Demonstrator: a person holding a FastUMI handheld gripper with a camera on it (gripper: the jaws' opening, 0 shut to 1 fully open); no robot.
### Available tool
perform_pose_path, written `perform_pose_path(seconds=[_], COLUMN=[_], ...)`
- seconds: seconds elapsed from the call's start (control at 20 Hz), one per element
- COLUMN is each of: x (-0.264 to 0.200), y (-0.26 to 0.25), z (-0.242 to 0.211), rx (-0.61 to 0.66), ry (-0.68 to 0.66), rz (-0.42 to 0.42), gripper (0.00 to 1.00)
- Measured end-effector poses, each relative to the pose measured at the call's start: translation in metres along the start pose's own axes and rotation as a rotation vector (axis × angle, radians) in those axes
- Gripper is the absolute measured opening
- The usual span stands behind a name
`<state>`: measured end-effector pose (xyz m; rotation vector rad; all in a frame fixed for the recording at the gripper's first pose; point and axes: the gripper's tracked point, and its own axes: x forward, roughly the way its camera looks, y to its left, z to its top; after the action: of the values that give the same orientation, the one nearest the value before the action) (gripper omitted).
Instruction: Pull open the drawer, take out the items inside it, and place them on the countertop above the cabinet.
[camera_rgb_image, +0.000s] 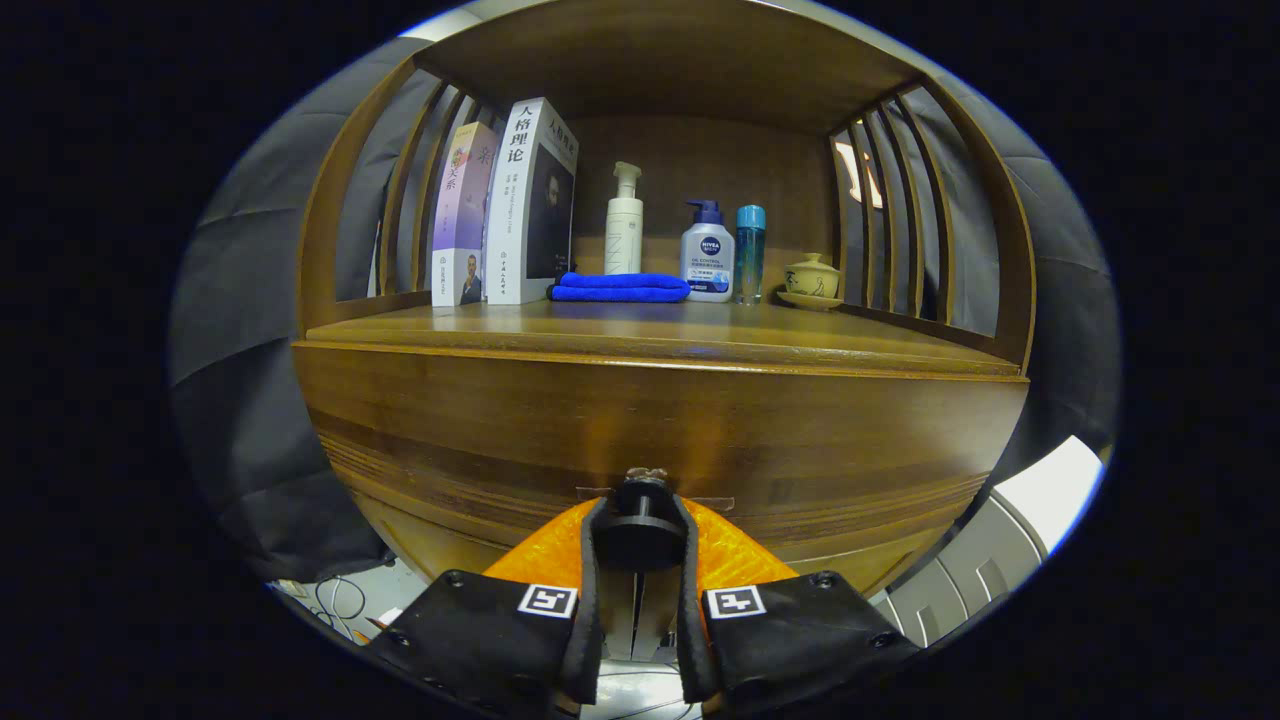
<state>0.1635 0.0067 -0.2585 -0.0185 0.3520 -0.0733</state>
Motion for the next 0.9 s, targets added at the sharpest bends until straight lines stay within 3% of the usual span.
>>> perform_pose_path(seconds=[0.9], x=[-0.083], y=[-0.001], z=[-0.025], rx=[-0.049], ry=[-0.030], rz=[0.032], gripper=[0.33])
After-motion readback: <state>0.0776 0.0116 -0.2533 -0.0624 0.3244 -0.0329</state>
